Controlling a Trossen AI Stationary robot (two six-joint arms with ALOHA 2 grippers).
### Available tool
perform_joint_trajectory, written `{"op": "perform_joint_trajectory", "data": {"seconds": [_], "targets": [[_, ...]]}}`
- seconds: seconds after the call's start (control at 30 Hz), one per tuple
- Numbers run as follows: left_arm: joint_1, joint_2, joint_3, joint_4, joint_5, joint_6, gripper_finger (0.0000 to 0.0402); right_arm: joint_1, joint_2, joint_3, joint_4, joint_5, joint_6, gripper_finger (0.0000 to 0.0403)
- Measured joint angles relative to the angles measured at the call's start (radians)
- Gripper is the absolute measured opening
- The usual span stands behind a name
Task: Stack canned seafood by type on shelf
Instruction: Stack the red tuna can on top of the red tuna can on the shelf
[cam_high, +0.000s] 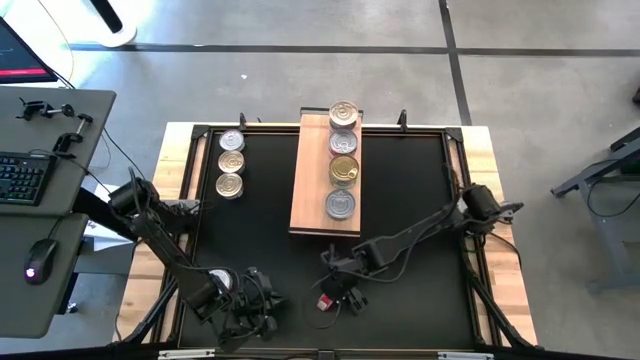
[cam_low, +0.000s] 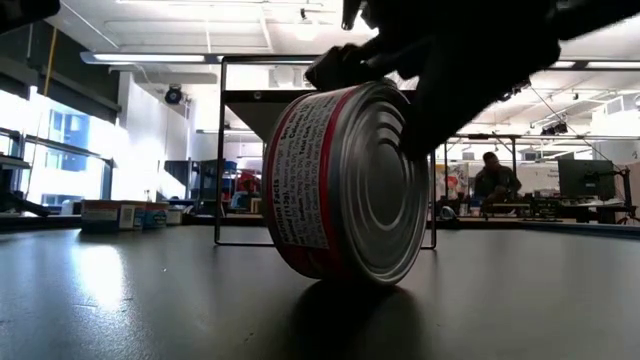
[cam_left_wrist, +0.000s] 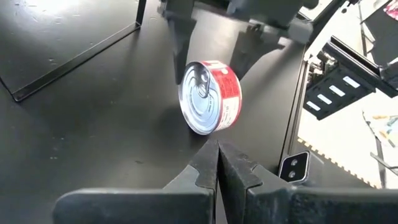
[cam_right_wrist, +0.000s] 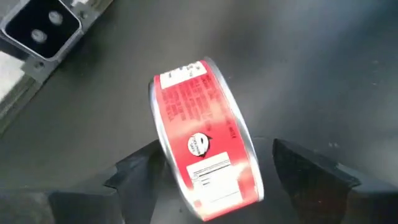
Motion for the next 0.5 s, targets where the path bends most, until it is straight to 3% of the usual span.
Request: {"op": "perform_joint_trajectory", "data": {"seconds": [0.3, 0.4, 0.5], "targets": [[0.000, 0.000, 0.000, 0.021, 0.011, 0.000, 0.0000, 0.013, 0.044, -0.001, 0.016, -0.020, -0.032, 0.0269], [0.006, -0.019, 0.000, 0.061, 0.011, 0.014, 0.0000, 0.024, 0.042, -0.001, 0.031, 0.000, -0.001, 0.0222], [0.014, -0.062, 0.000, 0.072, 0.011, 0.093, 0.0000, 0.035, 0.036, 0.011, 0.031, 0.020, 0.059, 0.0150]]}}
